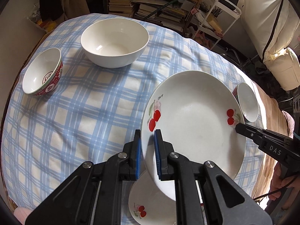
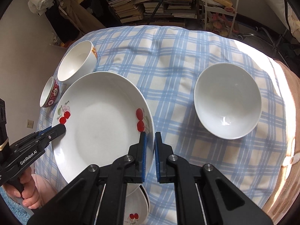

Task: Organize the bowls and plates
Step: 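Lift the cherry plate with both tools and carry it toward the plate stack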

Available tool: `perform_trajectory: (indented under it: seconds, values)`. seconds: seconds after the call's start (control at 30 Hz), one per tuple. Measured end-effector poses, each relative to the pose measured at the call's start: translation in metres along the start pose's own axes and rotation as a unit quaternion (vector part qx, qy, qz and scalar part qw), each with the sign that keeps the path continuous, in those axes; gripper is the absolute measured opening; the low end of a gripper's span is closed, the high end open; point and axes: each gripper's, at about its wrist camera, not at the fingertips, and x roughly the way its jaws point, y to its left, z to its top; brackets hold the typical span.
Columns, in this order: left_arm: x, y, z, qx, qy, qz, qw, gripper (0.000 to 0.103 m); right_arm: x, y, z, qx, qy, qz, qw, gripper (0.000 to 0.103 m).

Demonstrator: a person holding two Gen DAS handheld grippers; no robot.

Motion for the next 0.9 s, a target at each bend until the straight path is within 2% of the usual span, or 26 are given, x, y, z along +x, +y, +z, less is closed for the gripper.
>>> perform_trajectory:
  seconds: [0.3,0.5,0.67,0.9]
  values:
    - [-0.004,0.011,-0.046,-0.007,0.013,-0.011,0.9998,0.012,-0.003,0.002,-0.049,0.01,0.005,0.01,1.0,0.009]
    - [-0.01,0.018,-0.066,0.003,0.011,0.003,0.9999,0.013,-0.003,0.009,-0.078,0.01,0.009,0.021,1.0,0.009]
    - [-0.007,0.023,-0.082,0.004,0.026,0.003,0.9996,0.014,-0.001,0.011,-0.092,0.015,0.013,0.022,1.0,0.009]
    - [0.0,0.024,-0.099,0.01,0.039,-0.001,0.9992,0.014,0.003,0.018,-0.11,-0.004,0.022,-0.004,1.0,0.009]
